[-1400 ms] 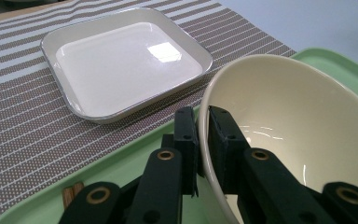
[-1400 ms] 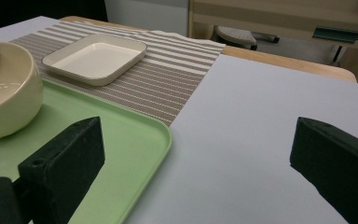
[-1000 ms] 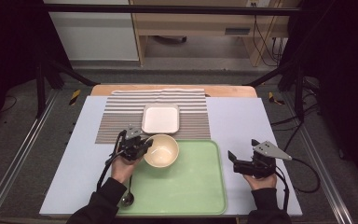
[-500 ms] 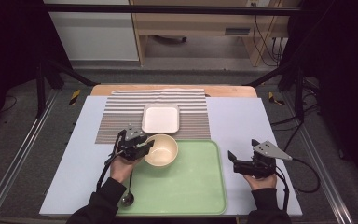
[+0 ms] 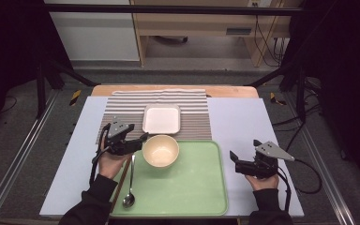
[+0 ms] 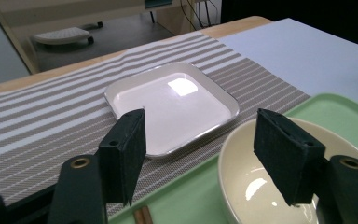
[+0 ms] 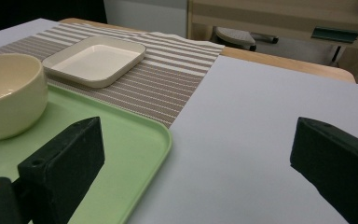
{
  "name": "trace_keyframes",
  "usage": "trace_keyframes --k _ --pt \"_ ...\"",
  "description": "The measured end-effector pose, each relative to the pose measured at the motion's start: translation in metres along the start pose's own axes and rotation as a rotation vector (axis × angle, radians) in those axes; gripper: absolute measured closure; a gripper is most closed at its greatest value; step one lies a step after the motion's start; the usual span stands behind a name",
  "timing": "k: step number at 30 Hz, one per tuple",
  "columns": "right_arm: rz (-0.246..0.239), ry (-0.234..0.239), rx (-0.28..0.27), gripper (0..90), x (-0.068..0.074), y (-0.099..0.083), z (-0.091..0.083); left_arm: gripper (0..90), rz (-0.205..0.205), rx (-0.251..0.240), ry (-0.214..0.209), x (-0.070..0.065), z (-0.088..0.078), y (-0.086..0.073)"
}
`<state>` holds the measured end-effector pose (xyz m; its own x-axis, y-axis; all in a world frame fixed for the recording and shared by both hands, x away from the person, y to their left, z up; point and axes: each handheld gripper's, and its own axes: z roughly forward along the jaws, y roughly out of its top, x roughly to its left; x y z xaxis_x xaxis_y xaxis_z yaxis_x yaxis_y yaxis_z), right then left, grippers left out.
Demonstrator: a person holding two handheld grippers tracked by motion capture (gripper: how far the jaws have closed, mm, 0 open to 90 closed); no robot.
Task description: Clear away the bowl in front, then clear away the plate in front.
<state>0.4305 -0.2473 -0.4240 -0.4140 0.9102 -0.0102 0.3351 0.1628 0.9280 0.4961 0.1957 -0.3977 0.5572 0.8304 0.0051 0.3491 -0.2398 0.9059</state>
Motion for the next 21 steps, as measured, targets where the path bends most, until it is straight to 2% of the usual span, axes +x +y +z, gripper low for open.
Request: trace_keyframes --k 5,8,12,21 --pt "0.003 0.0 0.001 3.2 0.0 0.0 0.0 30.2 -0.026 -0.01 0.02 0.011 0.004 0.009" --pt "0.002 -0.002 -0.001 3.1 0.0 0.0 0.0 29.8 -0.013 -0.008 0.036 0.015 0.011 0.015" --pt "0.002 -0.004 -0.001 3.1 -0.001 0.0 0.0 29.1 -0.026 -0.012 0.049 0.021 0.02 0.023" --pt "0.001 -0.003 -0.004 3.1 -0.001 0.0 0.0 28.7 -0.021 -0.02 0.066 0.028 0.04 0.039"
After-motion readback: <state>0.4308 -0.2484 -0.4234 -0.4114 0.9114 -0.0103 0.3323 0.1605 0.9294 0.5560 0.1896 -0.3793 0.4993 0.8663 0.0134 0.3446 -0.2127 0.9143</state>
